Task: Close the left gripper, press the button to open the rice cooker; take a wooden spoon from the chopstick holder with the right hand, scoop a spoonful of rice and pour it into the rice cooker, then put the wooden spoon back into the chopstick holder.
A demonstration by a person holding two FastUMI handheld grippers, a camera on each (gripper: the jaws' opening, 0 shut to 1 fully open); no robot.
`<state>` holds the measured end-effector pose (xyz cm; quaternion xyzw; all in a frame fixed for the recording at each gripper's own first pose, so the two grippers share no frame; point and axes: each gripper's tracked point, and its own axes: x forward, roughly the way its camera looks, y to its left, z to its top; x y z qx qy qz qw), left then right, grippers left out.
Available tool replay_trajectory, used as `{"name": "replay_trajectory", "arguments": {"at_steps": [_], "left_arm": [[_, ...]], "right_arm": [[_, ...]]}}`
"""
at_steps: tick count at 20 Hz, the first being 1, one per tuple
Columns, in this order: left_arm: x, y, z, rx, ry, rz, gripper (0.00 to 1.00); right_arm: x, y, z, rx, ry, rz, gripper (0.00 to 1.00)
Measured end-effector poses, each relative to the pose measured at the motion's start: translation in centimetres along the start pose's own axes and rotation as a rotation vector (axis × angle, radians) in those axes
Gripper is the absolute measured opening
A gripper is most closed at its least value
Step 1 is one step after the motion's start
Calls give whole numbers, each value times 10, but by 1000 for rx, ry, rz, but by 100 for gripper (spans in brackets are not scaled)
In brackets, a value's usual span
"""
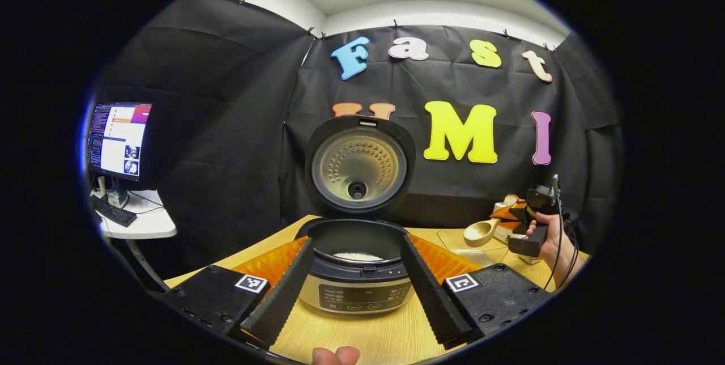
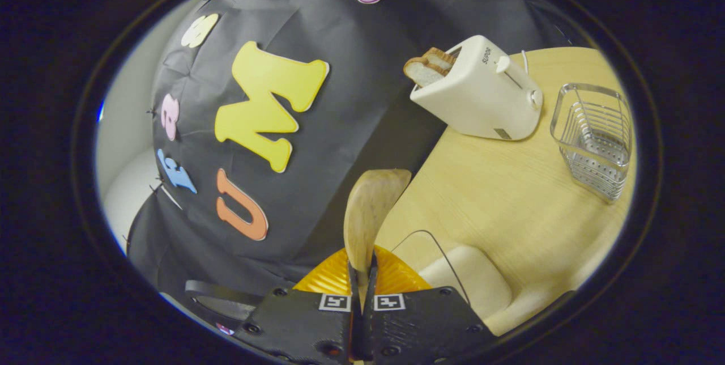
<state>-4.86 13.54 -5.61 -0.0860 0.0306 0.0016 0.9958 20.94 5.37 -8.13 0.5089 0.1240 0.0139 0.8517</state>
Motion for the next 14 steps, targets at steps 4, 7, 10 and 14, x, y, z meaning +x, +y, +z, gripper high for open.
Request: {"name": "replay_trajectory", "arguments": {"at_steps": [4, 7, 10, 14], "left_arm": [[-1, -1, 0, 8, 3, -10, 98], [-1, 0, -1, 13, 10, -16, 98], [-3, 3, 0, 12, 11, -21, 98], [-10, 22, 8, 28, -3, 12, 98]], "right_arm": [[-14, 30, -1, 15, 1, 50, 0], [-25, 66, -21, 24, 39, 102, 0], [-32, 108, -50, 29, 92, 170, 0], [-33, 146, -97, -5, 150, 216, 0]]}}
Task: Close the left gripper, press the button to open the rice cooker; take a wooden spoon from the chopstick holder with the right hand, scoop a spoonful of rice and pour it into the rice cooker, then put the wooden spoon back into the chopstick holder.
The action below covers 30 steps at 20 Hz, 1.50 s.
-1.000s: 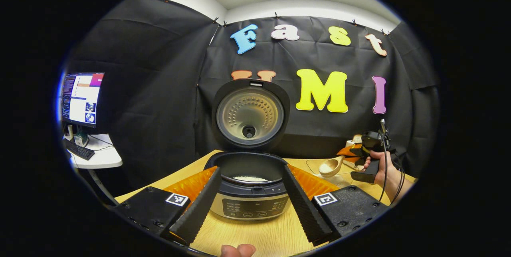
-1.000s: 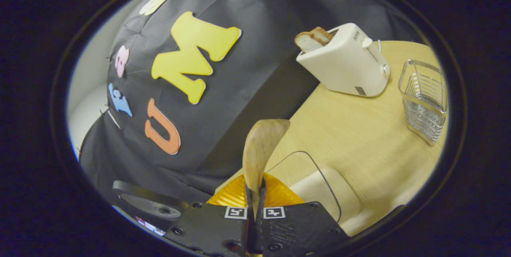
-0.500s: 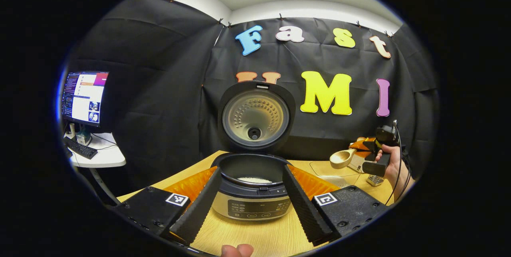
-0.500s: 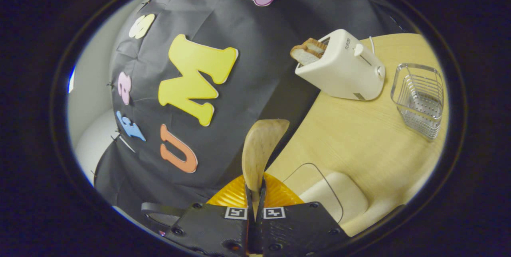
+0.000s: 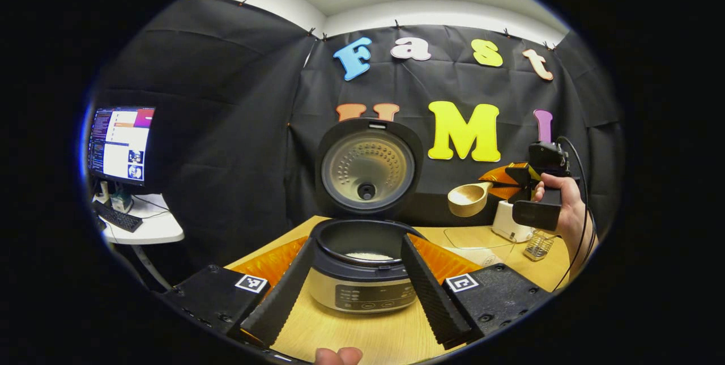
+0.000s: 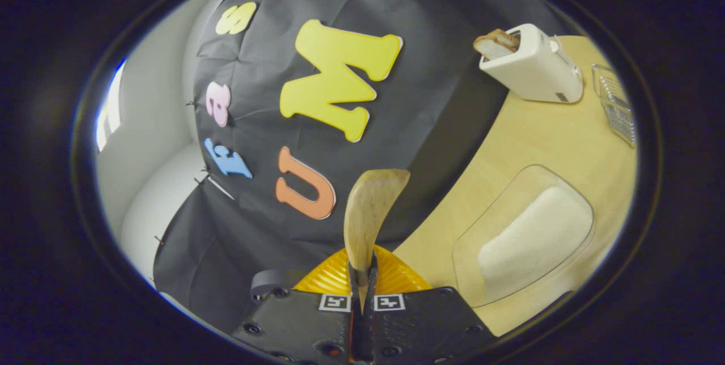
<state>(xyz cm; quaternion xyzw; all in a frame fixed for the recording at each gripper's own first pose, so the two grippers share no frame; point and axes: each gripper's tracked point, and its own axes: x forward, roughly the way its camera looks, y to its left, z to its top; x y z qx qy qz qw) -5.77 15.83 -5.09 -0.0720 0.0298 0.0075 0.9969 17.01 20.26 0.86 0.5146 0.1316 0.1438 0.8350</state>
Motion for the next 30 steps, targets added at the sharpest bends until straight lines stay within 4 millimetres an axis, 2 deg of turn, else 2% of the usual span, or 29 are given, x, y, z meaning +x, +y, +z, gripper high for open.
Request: {"name": "replay_trajectory", "arguments": {"at_steps": [2, 3, 6, 12, 16, 22, 26, 30], "left_arm": [[-3, 1, 1, 3, -1, -6, 100], [-3, 0, 0, 7, 3, -12, 98], [-4, -1, -2, 39, 11, -26, 98], [-3, 12, -2, 34, 10, -2, 98], [-4, 19, -4, 37, 21, 10, 98], [-4, 19, -4, 37, 19, 5, 98], [-4, 21, -3, 33, 15, 6, 98], [-5, 20, -4, 20, 16, 4, 98]], "right_arm": [[7, 13, -28, -13, 47, 13, 0], [11, 18, -41, -30, 69, 12, 0], [23, 28, -73, -105, 108, 12, 0], [31, 39, -106, -317, 108, 8, 0], [40, 48, -119, -476, 95, 10, 0], [48, 62, -124, -691, 34, 19, 0], [48, 64, -128, -763, 21, 13, 0], [45, 74, -130, -939, -48, 35, 1]]}}
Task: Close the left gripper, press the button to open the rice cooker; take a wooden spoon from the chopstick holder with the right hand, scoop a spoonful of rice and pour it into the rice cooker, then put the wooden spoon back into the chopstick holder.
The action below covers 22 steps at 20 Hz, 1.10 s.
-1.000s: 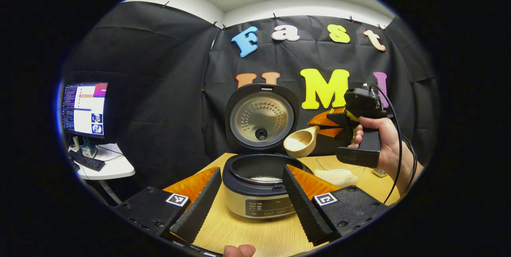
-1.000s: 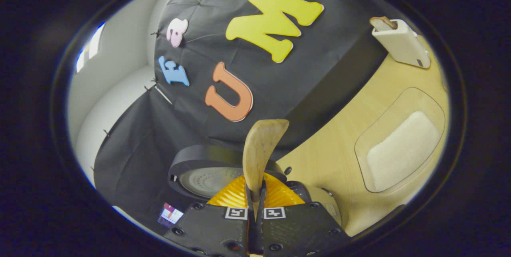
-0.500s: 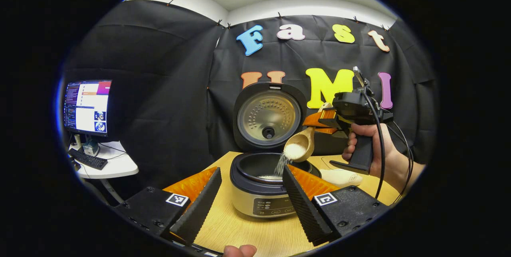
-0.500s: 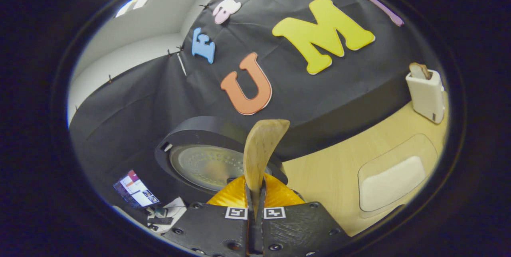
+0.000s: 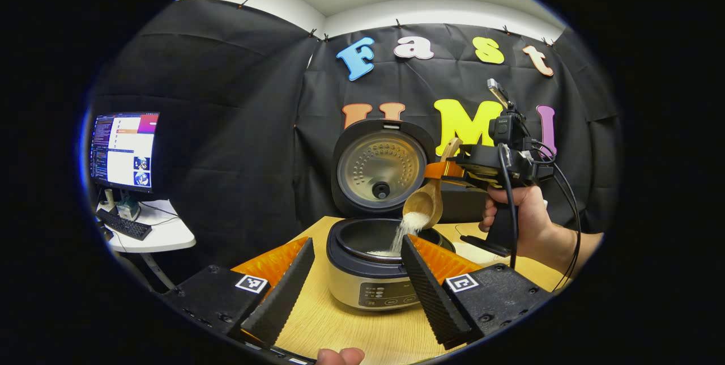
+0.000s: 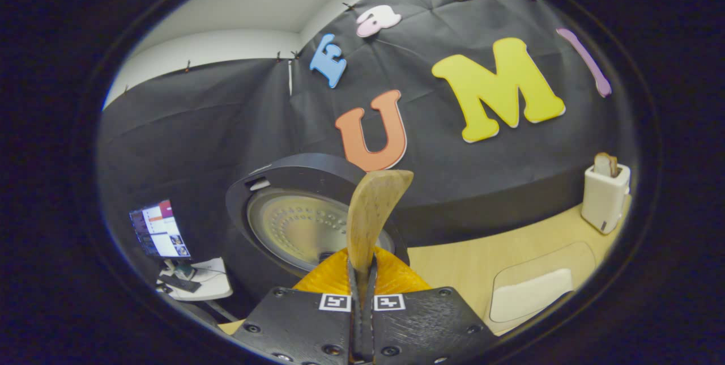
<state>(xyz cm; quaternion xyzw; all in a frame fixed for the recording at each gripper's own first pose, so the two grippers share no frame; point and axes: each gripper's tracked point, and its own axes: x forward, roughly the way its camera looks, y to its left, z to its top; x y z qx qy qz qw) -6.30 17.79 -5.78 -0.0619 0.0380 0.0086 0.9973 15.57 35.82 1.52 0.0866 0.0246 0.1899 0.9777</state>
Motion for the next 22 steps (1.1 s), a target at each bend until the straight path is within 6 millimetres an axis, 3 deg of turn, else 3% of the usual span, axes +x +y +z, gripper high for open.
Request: {"name": "replay_trajectory", "arguments": {"at_steps": [13, 17, 22], "left_arm": [[-1, -3, -1, 3, 0, -9, 98], [0, -5, 2, -8, -10, -12, 98], [-2, -4, 5, -26, -18, -17, 98]], "right_arm": [[-5, 47, 2, -417, -85, 70, 0], [-11, 56, 0, -408, -75, 102, 0], [-13, 52, 5, -276, -53, 112, 0]]}}
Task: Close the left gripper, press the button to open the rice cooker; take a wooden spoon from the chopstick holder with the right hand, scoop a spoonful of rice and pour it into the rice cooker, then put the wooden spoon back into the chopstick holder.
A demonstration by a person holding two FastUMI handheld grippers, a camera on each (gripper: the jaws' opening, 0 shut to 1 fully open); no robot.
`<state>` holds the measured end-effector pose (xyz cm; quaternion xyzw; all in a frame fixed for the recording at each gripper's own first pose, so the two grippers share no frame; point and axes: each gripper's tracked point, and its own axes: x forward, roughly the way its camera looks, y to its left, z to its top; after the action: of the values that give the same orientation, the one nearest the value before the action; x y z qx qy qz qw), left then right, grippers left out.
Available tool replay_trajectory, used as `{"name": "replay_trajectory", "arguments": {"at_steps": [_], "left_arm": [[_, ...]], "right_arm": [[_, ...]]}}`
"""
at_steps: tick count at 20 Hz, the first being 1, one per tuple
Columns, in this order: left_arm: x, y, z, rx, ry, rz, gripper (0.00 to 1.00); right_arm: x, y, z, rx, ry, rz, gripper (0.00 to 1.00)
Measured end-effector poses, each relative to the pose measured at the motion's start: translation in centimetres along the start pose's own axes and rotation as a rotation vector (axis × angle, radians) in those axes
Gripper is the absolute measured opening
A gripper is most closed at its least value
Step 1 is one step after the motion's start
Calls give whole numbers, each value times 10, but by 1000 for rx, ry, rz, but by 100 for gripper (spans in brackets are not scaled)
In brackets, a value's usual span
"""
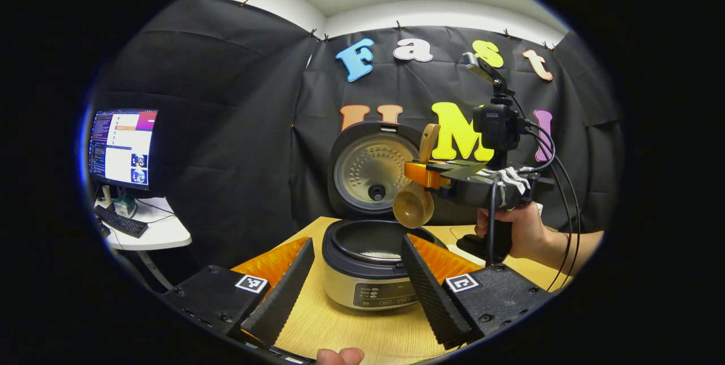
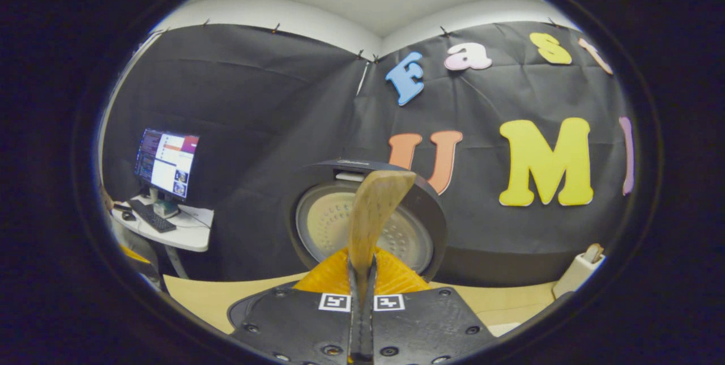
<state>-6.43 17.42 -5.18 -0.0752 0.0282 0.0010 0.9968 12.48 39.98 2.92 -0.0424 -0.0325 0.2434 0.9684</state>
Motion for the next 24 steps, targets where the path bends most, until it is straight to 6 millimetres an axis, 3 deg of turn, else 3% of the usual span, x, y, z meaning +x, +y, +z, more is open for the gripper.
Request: {"name": "replay_trajectory", "arguments": {"at_steps": [6, 11, 18, 22, 24], "left_arm": [[2, -8, -4, 5, 10, -14, 98], [5, -20, -7, 36, 18, -30, 98], [9, -49, -8, 56, 10, -70, 98], [9, -61, -7, 81, 3, -73, 98], [8, -65, -6, 83, -4, -60, 98]], "right_arm": [[-10, -16, -2, 199, 41, 10, 0], [-32, -51, -1, 440, 64, 10, 0], [-96, -145, 11, 543, 5, -109, 0], [-150, -221, 12, 534, -28, -242, 0], [-182, -271, 7, 517, -37, -314, 0]]}}
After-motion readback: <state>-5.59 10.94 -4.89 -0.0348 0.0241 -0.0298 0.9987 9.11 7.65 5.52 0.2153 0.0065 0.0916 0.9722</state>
